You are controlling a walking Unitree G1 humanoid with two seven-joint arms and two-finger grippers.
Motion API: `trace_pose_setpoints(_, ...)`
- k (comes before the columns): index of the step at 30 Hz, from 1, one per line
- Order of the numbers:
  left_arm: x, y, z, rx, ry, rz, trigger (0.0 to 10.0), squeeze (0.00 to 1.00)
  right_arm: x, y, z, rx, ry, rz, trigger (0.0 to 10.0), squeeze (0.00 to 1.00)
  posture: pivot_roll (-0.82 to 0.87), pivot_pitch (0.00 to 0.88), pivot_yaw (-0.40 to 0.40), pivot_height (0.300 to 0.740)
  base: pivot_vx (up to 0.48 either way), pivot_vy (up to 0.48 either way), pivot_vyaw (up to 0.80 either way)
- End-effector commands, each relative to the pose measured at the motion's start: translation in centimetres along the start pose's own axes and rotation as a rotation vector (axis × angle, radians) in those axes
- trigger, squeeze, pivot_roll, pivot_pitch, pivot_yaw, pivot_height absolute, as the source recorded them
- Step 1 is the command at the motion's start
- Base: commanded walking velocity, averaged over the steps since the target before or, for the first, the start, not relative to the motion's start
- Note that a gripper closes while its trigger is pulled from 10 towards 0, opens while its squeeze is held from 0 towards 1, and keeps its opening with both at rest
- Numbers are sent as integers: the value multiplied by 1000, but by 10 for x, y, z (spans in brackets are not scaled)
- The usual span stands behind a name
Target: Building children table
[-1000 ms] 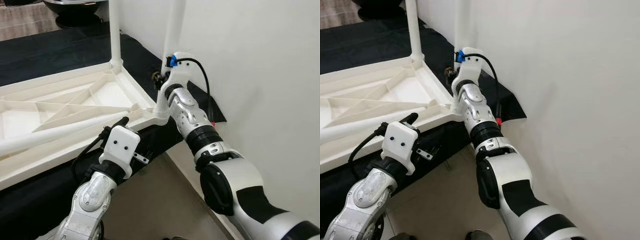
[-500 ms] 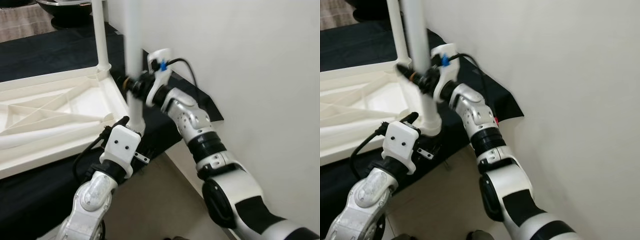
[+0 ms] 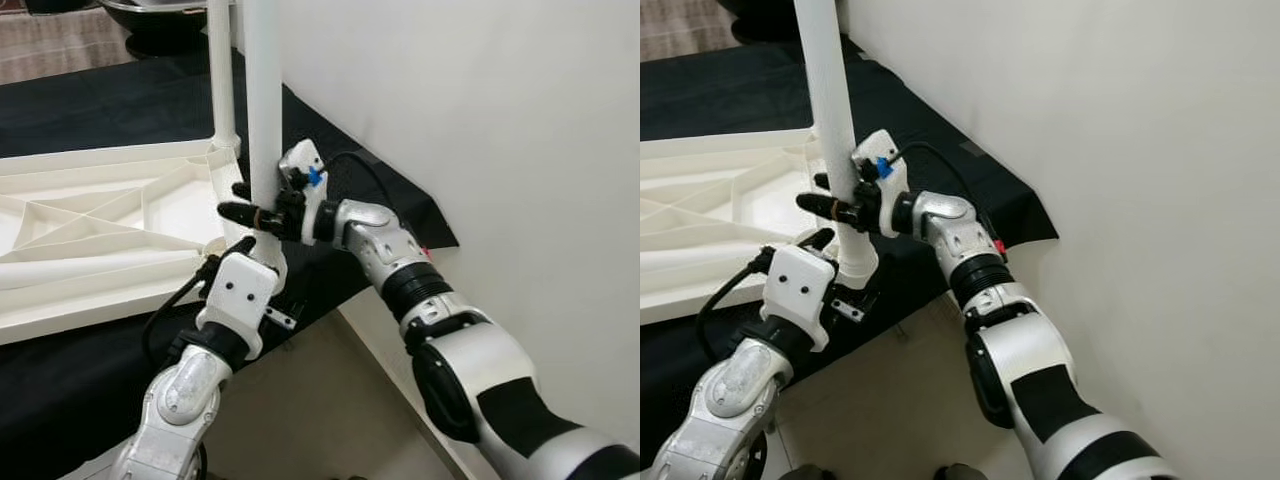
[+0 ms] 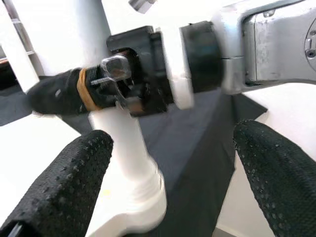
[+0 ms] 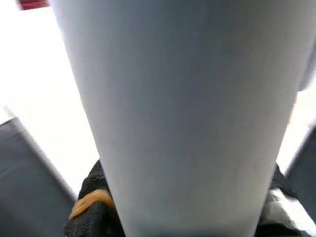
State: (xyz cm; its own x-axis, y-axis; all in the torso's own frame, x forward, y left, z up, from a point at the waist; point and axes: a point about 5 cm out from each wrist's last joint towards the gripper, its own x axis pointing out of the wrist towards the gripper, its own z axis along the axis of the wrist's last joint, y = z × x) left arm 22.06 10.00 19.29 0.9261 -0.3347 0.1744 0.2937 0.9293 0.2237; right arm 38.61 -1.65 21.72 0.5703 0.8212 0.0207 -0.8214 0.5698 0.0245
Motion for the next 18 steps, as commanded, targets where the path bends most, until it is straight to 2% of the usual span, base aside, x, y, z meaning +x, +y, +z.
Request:
trace_pose_setpoints(1,-1,-1,0,0,2,2,10000,0,-1,-9,7,26,-9,-104,0,0,80,79,-124,740,0,0,0)
trace_pose_setpoints(2,-1,-1,0,0,3,5,10000,0,-2,-15,8,45,-6,-222,0,0,80,79,-124,740,0,0,0)
trace_pose_setpoints(3,-1,-1,0,0,3,5,10000,0,-2,-15,8,45,-6,-222,0,0,80,79,-124,740,0,0,0)
trace_pose_setpoints(4,-1,-1,0,1,4,7,10000,0,-6,-26,7,70,-3,-389,0,0,80,79,-124,740,0,0,0)
trace_pose_setpoints(5,-1,0,-1,3,7,11,10000,0,-19,-43,4,94,9,-634,0,0,75,80,-125,740,0,0,0)
trace_pose_setpoints(7,-1,0,-1,3,7,11,10000,0,-19,-43,4,94,9,-634,0,0,75,80,-125,740,0,0,0)
trace_pose_setpoints(8,-1,0,-2,5,9,13,10000,0,-29,-53,1,107,17,-786,0,0,75,80,-125,740,0,0,0)
trace_pose_setpoints(9,-1,0,-2,5,9,13,10000,0,-29,-53,1,107,17,-786,0,0,75,80,-125,740,0,0,0)
trace_pose_setpoints(10,-1,0,-3,7,14,15,10000,0,-39,-61,-2,136,13,-953,0,0,73,81,-122,740,0,0,0)
trace_pose_setpoints(11,-1,0,-3,7,14,15,10000,0,-39,-61,-2,136,13,-953,0,0,73,81,-122,740,0,0,0)
trace_pose_setpoints(12,-1,1,-3,7,16,15,10000,0,-44,-63,-3,155,-7,-1060,0,0,74,81,-123,740,0,0,0)
trace_pose_setpoints(13,-1,1,-3,7,16,15,10000,0,-44,-63,-3,155,-7,-1060,0,0,74,81,-123,740,0,0,0)
trace_pose_setpoints(14,-1,1,-3,7,18,14,10000,0,-45,-62,-2,168,-23,-1118,0,0,74,81,-123,740,0,0,0)
trace_pose_setpoints(16,-1,1,-3,7,18,14,10000,0,-45,-62,-2,168,-23,-1118,0,0,74,81,-123,740,0,0,0)
trace_pose_setpoints(17,-1,0,-4,7,19,13,10000,0,-43,-59,-2,188,-41,-1137,10000,0,74,80,-122,740,0,0,0)
trace_pose_setpoints(18,-1,0,-4,7,19,13,10000,0,-43,-59,-2,188,-41,-1137,10000,0,74,80,-122,740,0,0,0)
